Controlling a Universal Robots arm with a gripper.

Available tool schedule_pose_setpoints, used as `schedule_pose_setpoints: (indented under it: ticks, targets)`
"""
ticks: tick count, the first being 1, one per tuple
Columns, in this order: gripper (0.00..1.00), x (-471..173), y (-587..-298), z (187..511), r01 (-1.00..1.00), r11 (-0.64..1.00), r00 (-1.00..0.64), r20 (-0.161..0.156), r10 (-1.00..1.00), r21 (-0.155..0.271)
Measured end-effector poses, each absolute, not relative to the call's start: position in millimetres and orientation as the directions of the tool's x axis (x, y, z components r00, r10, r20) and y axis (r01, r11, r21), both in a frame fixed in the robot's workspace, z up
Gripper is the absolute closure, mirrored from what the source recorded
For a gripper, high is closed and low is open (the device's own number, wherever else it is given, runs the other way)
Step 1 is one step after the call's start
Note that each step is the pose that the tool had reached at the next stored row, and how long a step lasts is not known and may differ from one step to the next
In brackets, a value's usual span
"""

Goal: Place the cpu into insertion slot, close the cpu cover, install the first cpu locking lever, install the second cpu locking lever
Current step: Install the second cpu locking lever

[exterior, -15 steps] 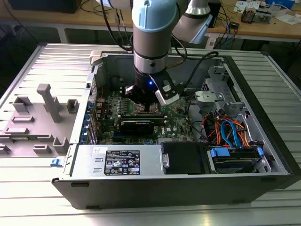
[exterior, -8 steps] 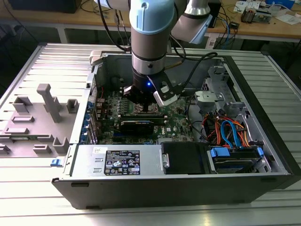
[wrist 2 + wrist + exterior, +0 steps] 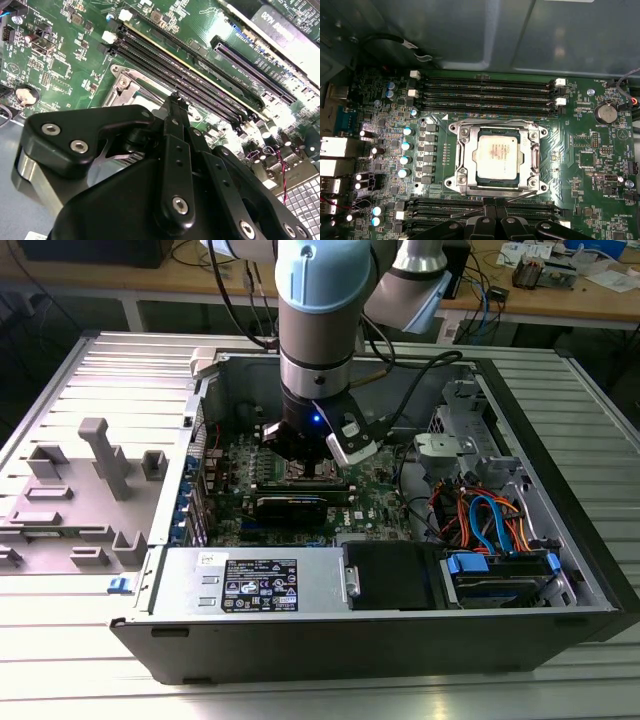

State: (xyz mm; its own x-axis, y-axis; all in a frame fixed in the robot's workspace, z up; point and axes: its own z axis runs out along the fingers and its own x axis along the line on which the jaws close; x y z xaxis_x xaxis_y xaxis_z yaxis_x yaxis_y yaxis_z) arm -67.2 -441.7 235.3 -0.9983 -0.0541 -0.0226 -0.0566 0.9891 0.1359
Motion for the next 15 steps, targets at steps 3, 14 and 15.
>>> schedule_pose_setpoints:
  ticks: [3,14,15]
  targets:
    - [0.89,-67.2,-441.8,235.2,-0.056,0.988,-0.998,-0.018,-0.054,0.142]
    - [0.89,-67.5,-447.8,232.2,-0.048,0.982,-0.998,0.025,-0.054,0.182]
    - [0.89,-67.5,-448.6,232.0,-0.048,0.982,-0.998,0.025,-0.054,0.183]
